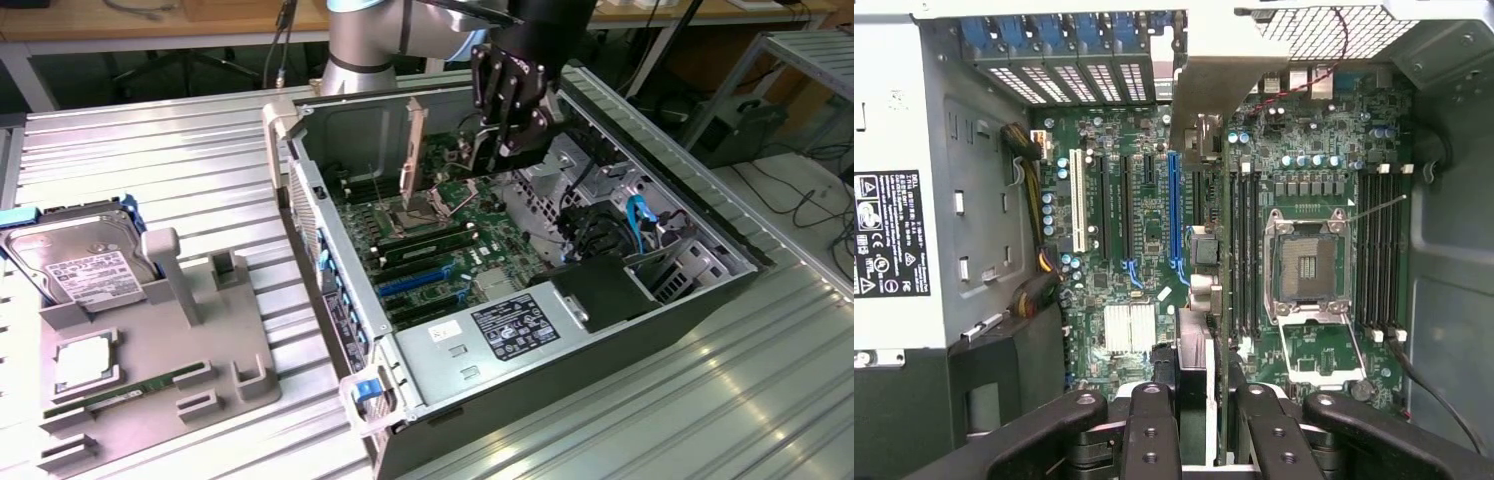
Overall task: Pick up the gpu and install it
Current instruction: 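Insert the gpu into the slot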
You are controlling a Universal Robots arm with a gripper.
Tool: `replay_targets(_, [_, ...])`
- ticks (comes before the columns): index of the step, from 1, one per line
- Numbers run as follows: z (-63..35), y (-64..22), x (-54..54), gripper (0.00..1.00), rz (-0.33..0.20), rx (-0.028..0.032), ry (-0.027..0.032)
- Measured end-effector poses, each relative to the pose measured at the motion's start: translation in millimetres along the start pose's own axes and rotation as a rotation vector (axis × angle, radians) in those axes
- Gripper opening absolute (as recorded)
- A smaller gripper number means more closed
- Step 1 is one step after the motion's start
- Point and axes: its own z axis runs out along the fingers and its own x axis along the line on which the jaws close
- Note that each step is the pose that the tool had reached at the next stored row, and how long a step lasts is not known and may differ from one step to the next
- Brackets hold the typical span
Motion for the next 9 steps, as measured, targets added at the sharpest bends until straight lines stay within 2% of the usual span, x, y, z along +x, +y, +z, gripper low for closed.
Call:
replay_targets(6, [2.9,0.1,0.0,0.28,0.0,0.0,-0.0001])
replay_targets(9, [10.0,0.2,0.0,0.28,0.0,0.0,-0.0002])
